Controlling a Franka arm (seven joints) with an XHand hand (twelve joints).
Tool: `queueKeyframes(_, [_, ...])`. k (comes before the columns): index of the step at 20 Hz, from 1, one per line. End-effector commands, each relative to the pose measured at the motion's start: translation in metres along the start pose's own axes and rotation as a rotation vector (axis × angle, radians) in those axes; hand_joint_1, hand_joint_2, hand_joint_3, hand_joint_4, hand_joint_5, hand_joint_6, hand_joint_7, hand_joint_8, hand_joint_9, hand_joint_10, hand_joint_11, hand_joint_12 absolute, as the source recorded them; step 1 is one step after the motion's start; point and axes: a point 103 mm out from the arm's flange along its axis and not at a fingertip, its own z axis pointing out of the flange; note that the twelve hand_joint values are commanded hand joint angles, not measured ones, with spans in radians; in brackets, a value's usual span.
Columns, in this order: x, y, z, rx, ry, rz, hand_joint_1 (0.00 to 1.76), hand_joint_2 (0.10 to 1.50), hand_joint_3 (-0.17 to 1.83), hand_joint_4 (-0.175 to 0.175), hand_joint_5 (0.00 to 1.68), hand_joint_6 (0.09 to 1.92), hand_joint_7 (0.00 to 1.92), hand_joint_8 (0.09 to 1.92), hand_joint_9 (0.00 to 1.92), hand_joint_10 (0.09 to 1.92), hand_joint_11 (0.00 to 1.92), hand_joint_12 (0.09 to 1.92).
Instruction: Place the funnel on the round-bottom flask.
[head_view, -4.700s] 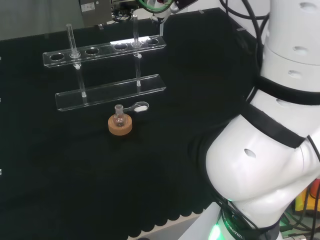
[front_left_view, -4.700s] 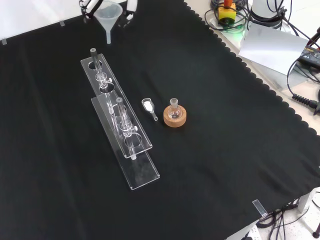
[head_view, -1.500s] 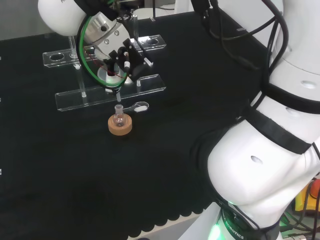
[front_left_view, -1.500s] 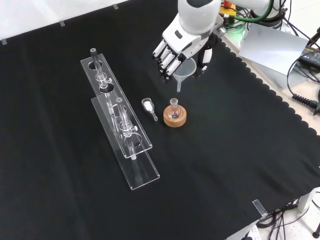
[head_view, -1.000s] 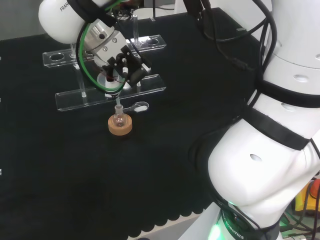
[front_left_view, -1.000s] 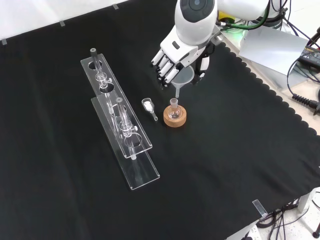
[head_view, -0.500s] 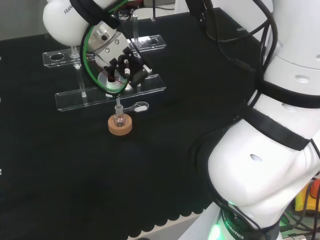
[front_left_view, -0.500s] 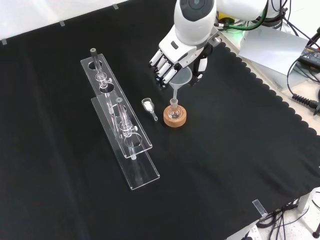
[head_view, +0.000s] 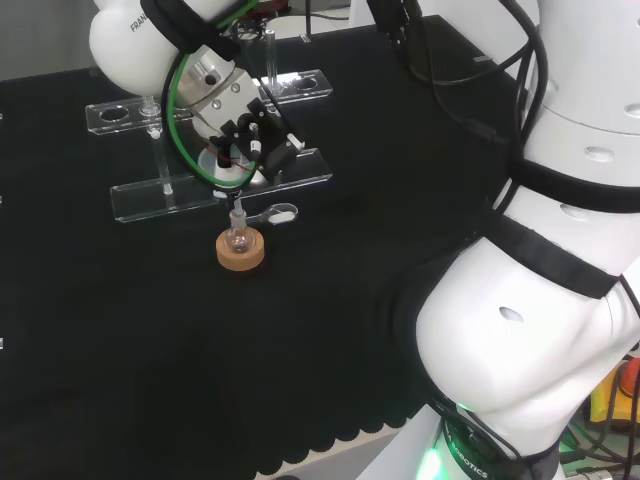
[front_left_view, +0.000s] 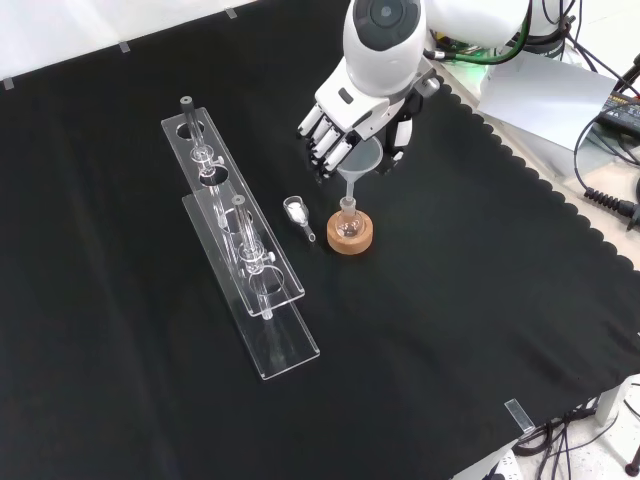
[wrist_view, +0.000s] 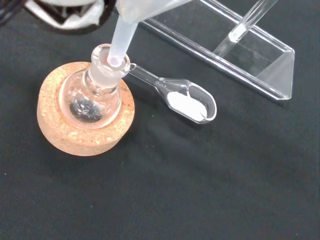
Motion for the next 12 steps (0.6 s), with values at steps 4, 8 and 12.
queueKeyframes(4, [0.0026, 0.0022, 0.0009, 0.001, -0.005, 0.001, 0.93, 0.7, 0.75, -0.014, 0.7, 0.84, 0.56, 0.68, 0.97, 0.48, 0.58, 1.3])
queueKeyframes(8, [0.0032, 0.0032, 0.0012, 0.006, -0.004, 0.0, 0.93, 0.7, 0.75, -0.014, 0.7, 0.85, 0.55, 0.69, 0.97, 0.48, 0.58, 1.3])
queueKeyframes(12, [0.0016, 0.0093, 0.0075, 0.013, 0.002, -0.001, 0.93, 0.7, 0.75, -0.014, 0.7, 0.85, 0.55, 0.69, 0.96, 0.48, 0.58, 1.3])
